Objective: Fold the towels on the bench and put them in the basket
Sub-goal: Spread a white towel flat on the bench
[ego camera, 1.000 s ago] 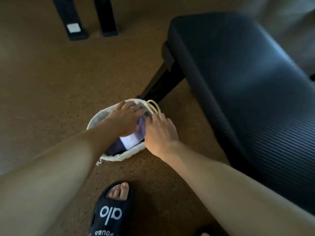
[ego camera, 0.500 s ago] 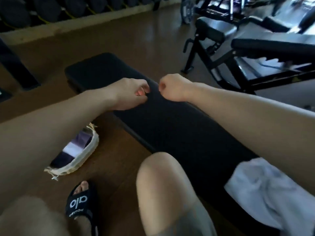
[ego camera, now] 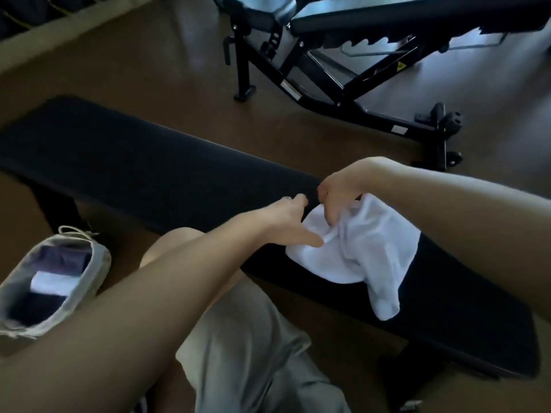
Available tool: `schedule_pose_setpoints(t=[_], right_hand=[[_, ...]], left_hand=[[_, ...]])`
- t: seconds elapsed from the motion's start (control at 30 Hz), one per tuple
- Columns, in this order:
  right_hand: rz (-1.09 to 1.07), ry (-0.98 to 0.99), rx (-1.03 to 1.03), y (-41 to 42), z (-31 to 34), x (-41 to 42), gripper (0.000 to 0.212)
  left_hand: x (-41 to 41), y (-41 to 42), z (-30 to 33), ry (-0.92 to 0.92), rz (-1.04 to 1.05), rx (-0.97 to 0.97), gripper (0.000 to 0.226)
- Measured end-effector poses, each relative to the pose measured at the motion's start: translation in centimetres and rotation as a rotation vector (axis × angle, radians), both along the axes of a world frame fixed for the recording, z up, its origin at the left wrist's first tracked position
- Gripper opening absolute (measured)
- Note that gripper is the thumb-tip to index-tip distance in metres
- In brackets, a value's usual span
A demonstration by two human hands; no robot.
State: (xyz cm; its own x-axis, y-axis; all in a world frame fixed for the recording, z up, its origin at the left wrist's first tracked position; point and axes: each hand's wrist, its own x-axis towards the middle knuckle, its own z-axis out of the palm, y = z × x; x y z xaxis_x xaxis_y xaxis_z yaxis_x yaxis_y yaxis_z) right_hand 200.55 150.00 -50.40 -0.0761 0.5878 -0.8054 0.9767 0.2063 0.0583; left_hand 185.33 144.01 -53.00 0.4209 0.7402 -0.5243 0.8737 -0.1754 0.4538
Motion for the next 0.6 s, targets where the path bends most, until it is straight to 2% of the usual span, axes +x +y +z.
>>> schedule_pose_setpoints(t=[0.07, 0.13, 0.3, 0.4, 0.47, 0.53, 0.6], right_hand=[[-0.018, 0.075, 0.157, -1.0, -0.9, 0.8, 0.018], [-0.077, 0.157, 0.281, -1.6, -1.6, 1.4, 0.013], [-0.168, 0.352, 0.313, -1.6, -0.9, 1.2, 0.007], [-0.195, 0.504, 0.422, -0.9, 0.6, 0.3, 0.016], [-0.217, 0.553, 0.485, -0.2, 1.0, -0.4, 0.014], [-0.202, 0.54, 0.505, 0.3, 1.1, -1.2, 0.009], [-0.161, 0.588, 0.466, 0.5, 1.2, -2.1, 0.023]], left_hand=[[0.9, -0.6, -1.2, 0.019, 0.035, 0.035, 0.084], [1.4, -0.7, -1.9, -0.003, 0.098, 0.064, 0.064], [0.2, 0.2, -0.9, -0.16, 0.315, 0.085, 0.019], [-2.1, 1.9, 1.4, -0.244, 0.468, 0.117, 0.019], [-4.1, 3.0, 2.9, -0.282, 0.541, 0.131, 0.019], [-5.9, 3.5, 4.0, -0.316, 0.557, 0.141, 0.017], [-7.1, 3.6, 4.6, -0.35, 0.518, 0.163, 0.014]])
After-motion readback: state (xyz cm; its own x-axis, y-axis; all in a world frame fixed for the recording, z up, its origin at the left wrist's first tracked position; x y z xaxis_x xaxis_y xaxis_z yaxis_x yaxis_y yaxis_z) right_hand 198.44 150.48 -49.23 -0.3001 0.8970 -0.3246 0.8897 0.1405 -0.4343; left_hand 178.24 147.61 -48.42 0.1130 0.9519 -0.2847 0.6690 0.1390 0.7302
